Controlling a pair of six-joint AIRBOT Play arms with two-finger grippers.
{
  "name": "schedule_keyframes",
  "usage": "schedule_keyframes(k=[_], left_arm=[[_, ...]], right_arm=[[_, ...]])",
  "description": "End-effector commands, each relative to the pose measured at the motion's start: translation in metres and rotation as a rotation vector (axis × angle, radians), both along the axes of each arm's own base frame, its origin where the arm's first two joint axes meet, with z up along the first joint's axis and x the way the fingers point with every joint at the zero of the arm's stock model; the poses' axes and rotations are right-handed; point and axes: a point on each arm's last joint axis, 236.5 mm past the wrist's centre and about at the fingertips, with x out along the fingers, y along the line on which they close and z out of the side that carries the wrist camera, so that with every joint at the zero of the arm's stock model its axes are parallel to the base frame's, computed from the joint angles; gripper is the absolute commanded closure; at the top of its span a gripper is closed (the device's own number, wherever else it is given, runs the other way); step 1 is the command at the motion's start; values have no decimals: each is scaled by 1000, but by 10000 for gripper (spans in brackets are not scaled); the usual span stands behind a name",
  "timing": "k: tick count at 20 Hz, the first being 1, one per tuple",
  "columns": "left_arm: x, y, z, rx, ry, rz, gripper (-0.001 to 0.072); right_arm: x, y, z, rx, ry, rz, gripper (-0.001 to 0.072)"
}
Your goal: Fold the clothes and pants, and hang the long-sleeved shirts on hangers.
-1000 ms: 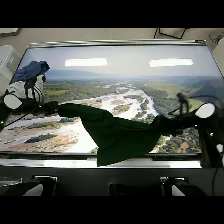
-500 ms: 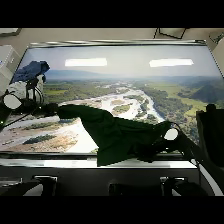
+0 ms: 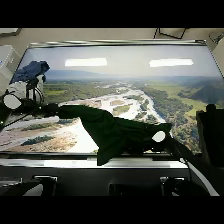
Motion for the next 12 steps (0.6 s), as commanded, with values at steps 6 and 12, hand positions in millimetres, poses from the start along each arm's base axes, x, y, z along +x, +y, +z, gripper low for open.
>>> schedule_keyframes(k=[6, 12], left_arm=[[29, 17, 129, 21, -360, 43, 681], [-67, 44, 454, 73, -1174, 173, 681]], right_arm=[[147, -71, 173, -225, -715, 158, 680], [123, -212, 535, -649, -1600, -255, 679]])
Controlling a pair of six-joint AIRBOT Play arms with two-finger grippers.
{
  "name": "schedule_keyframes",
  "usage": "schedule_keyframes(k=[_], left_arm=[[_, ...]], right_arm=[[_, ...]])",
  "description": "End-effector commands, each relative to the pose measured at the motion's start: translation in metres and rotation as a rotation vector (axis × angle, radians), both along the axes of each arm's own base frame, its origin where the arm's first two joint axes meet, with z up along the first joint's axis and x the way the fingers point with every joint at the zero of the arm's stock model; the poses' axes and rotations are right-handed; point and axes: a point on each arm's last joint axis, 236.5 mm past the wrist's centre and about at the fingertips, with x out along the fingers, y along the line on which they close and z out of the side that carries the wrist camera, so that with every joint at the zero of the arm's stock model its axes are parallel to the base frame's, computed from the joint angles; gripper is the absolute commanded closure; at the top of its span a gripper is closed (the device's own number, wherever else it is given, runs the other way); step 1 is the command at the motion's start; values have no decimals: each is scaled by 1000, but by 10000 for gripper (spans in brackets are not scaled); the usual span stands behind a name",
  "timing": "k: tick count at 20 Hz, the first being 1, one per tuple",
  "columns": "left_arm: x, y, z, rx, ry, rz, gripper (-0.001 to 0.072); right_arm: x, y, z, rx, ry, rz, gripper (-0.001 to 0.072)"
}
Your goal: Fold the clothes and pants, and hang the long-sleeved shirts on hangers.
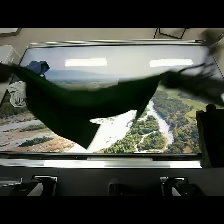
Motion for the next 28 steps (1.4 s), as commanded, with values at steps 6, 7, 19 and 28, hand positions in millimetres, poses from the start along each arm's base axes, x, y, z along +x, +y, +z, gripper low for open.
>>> schedule_keyframes(k=[6, 7, 19, 28], left_arm=[[-205, -11, 239, -36, -775, 66, 682], [-213, -10, 248, -36, -812, 70, 682], [6, 24, -102, -3, 237, 74, 680], [16, -13, -365, -329, 907, 60, 678]], right_arm=[[-146, -74, 237, -69, -724, -265, 679], [-152, -76, 248, -56, -771, -275, 679], [-15, -87, -141, -219, 514, -231, 678], [61, -22, -326, 388, 887, -396, 670]])
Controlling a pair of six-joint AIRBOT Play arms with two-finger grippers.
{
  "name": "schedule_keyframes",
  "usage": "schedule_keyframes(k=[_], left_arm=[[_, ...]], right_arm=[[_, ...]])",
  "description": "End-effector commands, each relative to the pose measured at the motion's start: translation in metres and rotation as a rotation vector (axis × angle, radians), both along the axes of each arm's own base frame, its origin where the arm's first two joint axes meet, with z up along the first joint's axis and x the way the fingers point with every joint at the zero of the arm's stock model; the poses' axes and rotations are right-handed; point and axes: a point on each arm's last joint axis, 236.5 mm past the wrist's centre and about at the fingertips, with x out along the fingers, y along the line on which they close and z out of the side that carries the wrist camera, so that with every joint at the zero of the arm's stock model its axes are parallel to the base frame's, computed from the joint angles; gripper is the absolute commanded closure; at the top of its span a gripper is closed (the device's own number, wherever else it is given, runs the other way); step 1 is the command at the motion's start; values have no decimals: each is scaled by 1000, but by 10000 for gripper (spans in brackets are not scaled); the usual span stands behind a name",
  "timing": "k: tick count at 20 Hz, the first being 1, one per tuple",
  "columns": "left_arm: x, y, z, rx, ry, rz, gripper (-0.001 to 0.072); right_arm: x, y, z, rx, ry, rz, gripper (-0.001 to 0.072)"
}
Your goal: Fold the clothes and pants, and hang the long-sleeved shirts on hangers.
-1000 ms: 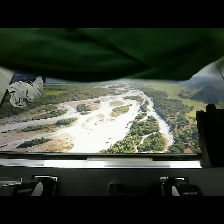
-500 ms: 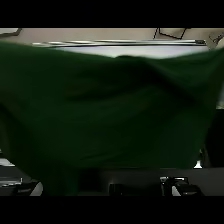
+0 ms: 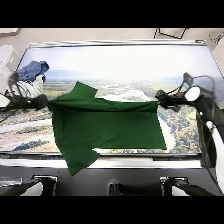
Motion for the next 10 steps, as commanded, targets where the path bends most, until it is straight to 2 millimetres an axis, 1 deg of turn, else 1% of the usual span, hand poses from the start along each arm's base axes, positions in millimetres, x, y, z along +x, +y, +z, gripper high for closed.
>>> schedule_keyframes(k=[1, 2, 3, 4, 5, 6, 7, 8, 9, 10], left_arm=[[-17, -20, -46, -114, 174, -2, 669], [-18, -17, -40, -106, 170, -29, 549], [-25, -12, -32, -91, 183, -97, 267], [-35, -1, -23, -85, 211, -148, 21], [-47, 12, -17, -96, 248, -158, 4], [-61, 25, -16, -123, 293, -143, 5], [-78, 37, -18, -158, 347, -118, 5], [-94, 45, -26, -197, 399, -87, 6], [-111, 45, -38, -239, 451, -65, 7], [-129, 40, -54, -281, 509, -50, 37]], right_arm=[[11, 18, -23, 144, 43, -68, 596], [10, 11, -15, 133, 43, -33, 369], [3, -3, -5, 117, 63, 23, 91], [-8, -22, 4, 98, 89, 99, 50], [-25, -48, 11, 90, 135, 140, 51], [-48, -72, 13, 102, 206, 147, 61], [-71, -97, 11, 116, 277, 117, 97], [-92, -117, 7, 116, 344, 94, 117], [-114, -131, 1, 119, 408, 76, 118], [-129, -138, -3, 123, 450, 72, 118]])
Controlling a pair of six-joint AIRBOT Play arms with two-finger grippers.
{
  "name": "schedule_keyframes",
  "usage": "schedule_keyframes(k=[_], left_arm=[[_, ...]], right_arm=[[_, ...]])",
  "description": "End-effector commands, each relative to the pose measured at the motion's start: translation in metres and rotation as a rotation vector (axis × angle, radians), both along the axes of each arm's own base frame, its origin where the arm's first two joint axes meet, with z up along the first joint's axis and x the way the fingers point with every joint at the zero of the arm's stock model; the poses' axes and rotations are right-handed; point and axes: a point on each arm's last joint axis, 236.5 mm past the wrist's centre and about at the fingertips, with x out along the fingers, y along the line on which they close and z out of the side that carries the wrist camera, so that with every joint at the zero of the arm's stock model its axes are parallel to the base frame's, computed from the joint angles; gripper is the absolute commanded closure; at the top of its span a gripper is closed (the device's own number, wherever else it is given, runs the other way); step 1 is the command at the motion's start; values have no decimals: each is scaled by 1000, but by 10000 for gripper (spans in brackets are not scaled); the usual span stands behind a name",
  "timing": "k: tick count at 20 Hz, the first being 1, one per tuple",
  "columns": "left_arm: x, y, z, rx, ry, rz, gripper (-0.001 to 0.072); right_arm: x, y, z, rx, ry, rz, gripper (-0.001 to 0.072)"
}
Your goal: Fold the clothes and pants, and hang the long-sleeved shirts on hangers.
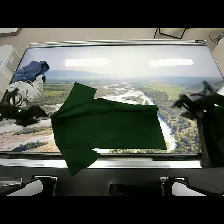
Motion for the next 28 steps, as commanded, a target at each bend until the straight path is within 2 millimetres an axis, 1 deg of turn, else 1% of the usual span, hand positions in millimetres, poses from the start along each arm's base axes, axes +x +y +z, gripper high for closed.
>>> schedule_keyframes(k=[1, 2, 4, 5, 6, 7, 9, 11, 14, 15, 16, 17, 18, 20, 22, 23, 25, 28], left_arm=[[-67, -8, -32, -140, 203, 8, 204], [-81, -21, -48, -179, 218, -18, 286], [-95, -48, -70, -269, 217, 13, 285], [-98, -57, -78, -294, 212, 32, 276], [-101, -64, -83, -316, 200, 35, 243], [-102, -69, -85, -334, 185, 36, 241], [-100, -74, -85, -357, 176, 50, 240], [-97, -75, -89, -343, 167, 48, 240], [-89, -88, -92, -314, 147, 12, 246], [-87, -91, -94, -302, 143, 8, 288], [-85, -94, -95, -291, 146, 14, 464], [-85, -96, -95, -293, 147, 6, 625], [-86, -98, -93, -297, 145, -8, 680], [-86, -99, -89, -304, 138, -32, 681], [-81, -97, -83, -296, 114, -34, 682], [-79, -96, -79, -290, 97, -36, 683], [-78, -96, -73, -284, 76, -44, 683], [-78, -97, -66, -280, 56, -53, 683]], right_arm=[[-76, -32, -8, 45, 211, 37, 118], [-83, -29, -12, 52, 223, 50, 118], [-90, -17, -19, 85, 223, 65, 119], [-94, -14, -22, 93, 229, 65, 120], [-97, -13, -25, 98, 237, 65, 150], [-98, -12, -26, 101, 239, 74, 170], [-99, -11, -26, 101, 235, 84, 170], [-98, -11, -27, 101, 232, 83, 170], [-99, -10, -26, 106, 236, 86, 168], [-99, -10, -26, 106, 236, 88, 167], [-100, -10, -27, 107, 239, 88, 167], [-103, -9, -31, 109, 249, 87, 167], [-109, -7, -36, 116, 266, 86, 166], [-126, 5, -57, 141, 312, 94, 144], [-141, 19, -80, 144, 345, 119, 128], [-145, 26, -89, 137, 347, 135, 69], [-142, 38, -105, 108, 324, 156, 35], [-125, 55, -113, 112, 267, 141, 39]])
